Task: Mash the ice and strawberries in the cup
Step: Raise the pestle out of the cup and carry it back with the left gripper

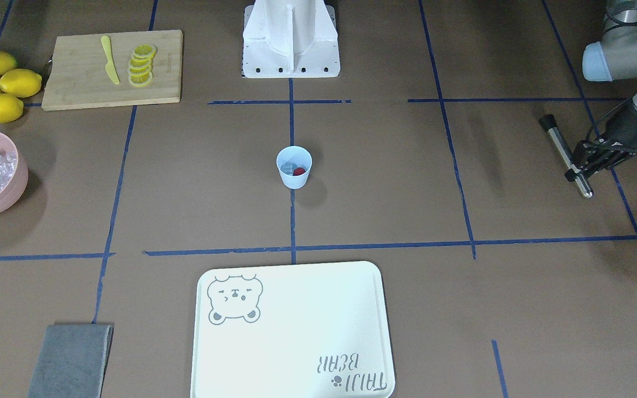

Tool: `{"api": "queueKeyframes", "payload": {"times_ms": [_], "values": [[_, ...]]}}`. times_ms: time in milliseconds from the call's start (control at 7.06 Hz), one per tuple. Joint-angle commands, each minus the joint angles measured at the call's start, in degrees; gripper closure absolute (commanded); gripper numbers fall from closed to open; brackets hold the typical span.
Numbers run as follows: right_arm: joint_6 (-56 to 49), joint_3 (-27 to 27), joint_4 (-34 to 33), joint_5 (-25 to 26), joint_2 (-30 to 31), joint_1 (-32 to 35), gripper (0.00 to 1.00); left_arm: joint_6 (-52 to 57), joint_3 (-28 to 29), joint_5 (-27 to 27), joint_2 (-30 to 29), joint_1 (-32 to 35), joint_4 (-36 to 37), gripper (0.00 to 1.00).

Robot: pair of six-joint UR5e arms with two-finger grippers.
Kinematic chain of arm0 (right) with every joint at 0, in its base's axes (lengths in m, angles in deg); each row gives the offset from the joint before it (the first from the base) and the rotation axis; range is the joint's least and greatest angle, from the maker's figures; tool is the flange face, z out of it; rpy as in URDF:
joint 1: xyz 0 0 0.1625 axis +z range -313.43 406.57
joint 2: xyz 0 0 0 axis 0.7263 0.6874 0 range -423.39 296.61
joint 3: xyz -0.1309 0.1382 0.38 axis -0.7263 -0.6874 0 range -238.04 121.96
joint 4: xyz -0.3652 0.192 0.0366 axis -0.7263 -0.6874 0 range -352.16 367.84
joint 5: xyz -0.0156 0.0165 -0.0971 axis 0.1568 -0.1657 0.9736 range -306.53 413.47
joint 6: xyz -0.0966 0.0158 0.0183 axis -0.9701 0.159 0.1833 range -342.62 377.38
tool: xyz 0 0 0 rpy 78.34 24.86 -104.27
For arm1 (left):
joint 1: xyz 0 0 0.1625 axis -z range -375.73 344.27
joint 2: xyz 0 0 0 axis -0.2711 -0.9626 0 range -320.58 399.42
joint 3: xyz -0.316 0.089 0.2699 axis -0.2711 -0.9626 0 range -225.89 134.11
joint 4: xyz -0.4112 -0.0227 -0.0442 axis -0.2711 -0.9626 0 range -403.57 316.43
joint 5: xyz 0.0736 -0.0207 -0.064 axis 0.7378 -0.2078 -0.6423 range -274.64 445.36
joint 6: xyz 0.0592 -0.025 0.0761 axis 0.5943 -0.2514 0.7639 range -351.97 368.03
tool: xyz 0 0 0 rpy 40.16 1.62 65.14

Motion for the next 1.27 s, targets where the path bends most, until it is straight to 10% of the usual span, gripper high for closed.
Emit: {"api": "queueKeyframes", "payload": {"times_ms": [0, 991, 1132], "values": [[0.0, 0.0, 0.0, 0.3, -0.1, 0.0, 0.00, 11.0, 1.7, 4.1, 1.7, -0.1, 4.4, 1.00], [0.0, 0.0, 0.0, 0.3, -0.5, 0.0, 0.00, 14.6, 9.7, 9.1, 0.1, -0.4, 4.3, 0.97], [0.0, 0.0, 0.0, 0.5, -0.5, -0.1, 0.00, 14.6, 9.7, 9.1, 0.1, -0.4, 4.3, 0.52]]}}
